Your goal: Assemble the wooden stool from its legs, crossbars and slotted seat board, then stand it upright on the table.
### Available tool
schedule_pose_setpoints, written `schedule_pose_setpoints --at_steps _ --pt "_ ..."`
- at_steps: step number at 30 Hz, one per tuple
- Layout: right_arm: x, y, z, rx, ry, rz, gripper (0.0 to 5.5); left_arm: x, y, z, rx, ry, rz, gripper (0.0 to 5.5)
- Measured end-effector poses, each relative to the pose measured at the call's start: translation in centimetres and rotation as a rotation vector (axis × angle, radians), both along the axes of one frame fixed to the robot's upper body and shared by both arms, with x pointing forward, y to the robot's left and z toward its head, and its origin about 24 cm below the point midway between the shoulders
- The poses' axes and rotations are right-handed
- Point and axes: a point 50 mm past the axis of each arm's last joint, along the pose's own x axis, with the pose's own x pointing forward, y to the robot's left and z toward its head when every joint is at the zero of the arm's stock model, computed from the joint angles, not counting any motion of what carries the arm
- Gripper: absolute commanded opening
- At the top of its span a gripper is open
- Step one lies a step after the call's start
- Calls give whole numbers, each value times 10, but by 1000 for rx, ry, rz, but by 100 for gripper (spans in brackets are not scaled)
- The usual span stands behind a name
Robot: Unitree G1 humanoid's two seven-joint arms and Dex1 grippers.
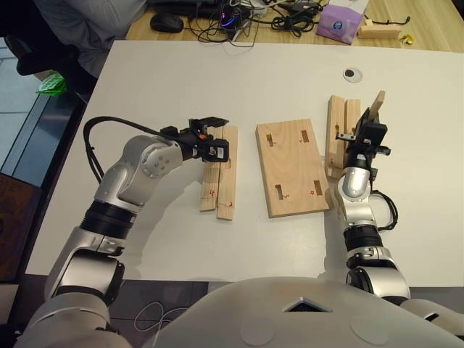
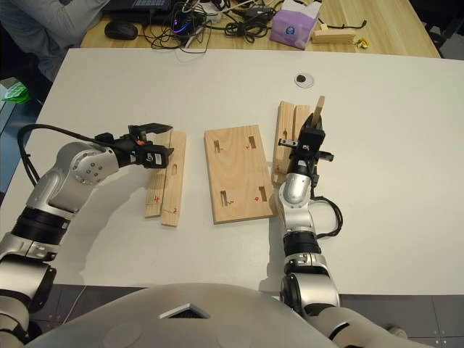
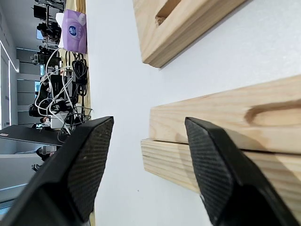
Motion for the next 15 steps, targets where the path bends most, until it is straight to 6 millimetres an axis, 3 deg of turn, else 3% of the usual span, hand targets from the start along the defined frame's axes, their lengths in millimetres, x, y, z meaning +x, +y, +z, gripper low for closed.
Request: schedule_pose_setpoints --at_steps 10,15 --pt "13 15 19 45 -99 119 38 -5 -7 -8 -30 19 33 281" --pt "16 22 2 131 -23 125 38 -6 -13 -8 -52 23 35 281"
